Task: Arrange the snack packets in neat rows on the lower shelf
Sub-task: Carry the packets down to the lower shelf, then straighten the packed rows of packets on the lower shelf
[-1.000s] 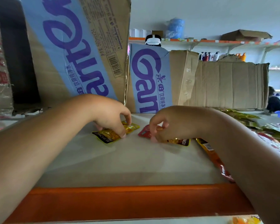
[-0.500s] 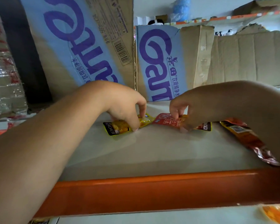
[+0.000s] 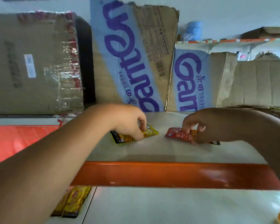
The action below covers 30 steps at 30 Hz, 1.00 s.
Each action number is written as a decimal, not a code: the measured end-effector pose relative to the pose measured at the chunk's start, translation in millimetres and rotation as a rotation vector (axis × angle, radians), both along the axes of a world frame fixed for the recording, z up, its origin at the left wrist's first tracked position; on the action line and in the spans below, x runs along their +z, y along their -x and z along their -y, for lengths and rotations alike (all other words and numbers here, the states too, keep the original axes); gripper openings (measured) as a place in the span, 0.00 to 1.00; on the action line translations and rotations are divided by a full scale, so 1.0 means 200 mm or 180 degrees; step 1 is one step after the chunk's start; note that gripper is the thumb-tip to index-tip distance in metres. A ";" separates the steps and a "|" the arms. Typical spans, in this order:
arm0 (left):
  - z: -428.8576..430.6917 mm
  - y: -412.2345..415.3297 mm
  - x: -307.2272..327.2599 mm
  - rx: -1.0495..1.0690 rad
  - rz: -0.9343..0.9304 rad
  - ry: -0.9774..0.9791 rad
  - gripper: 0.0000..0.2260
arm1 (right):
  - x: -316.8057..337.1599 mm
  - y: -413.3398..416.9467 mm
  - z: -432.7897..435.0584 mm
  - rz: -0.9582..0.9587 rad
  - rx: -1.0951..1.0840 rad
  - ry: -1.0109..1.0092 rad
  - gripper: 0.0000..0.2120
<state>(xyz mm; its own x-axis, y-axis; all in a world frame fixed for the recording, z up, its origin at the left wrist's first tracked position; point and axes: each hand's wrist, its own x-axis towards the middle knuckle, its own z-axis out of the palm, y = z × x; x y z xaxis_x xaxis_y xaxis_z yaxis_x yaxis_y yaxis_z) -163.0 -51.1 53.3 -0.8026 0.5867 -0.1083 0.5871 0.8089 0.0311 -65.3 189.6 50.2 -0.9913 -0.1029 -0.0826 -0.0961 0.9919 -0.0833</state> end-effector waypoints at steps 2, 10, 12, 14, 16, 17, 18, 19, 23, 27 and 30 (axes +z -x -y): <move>0.15 0.00 -0.01 0.0080 0.0029 -0.0081 0.14 | 0.00 -0.03 0.16 -0.0050 -0.0047 0.0033 0.10; 0.82 0.01 -0.03 0.0131 0.0023 -0.0415 0.12 | -0.05 0.02 0.95 -0.0538 -0.0049 0.0216 0.12; 1.00 0.02 -0.05 0.0242 0.0146 -0.0612 0.13 | -0.06 0.05 1.12 -0.0552 -0.0020 0.0174 0.13; 1.22 0.03 -0.08 0.0367 0.0222 -0.0831 0.16 | -0.07 0.10 1.31 -0.0610 0.0097 0.0171 0.12; 1.43 0.04 -0.15 0.0532 0.0215 -0.1128 0.16 | -0.08 0.16 1.52 -0.0705 0.0238 0.0224 0.11; 1.53 0.05 -0.18 0.0623 0.0202 -0.1282 0.15 | -0.08 0.19 1.61 -0.0731 0.0283 0.0239 0.11; 1.64 0.05 -0.22 0.0718 0.0165 -0.1410 0.15 | -0.09 0.23 1.72 -0.0729 0.0311 0.0258 0.11; 1.73 0.04 -0.26 0.0780 0.0132 -0.1532 0.15 | -0.09 0.26 1.81 -0.0722 0.0327 0.0289 0.11; 2.11 0.02 -0.39 0.1122 -0.0029 -0.2191 0.16 | -0.15 0.38 2.19 -0.0674 0.0439 0.0588 0.10; 2.38 0.00 -0.56 0.1428 -0.0309 -0.2607 0.15 | -0.36 0.46 2.50 -0.0709 0.0494 0.1146 0.11; 2.52 0.00 -0.73 0.1681 -0.0512 -0.2650 0.15 | -0.57 0.54 2.65 -0.0669 0.0541 0.1557 0.10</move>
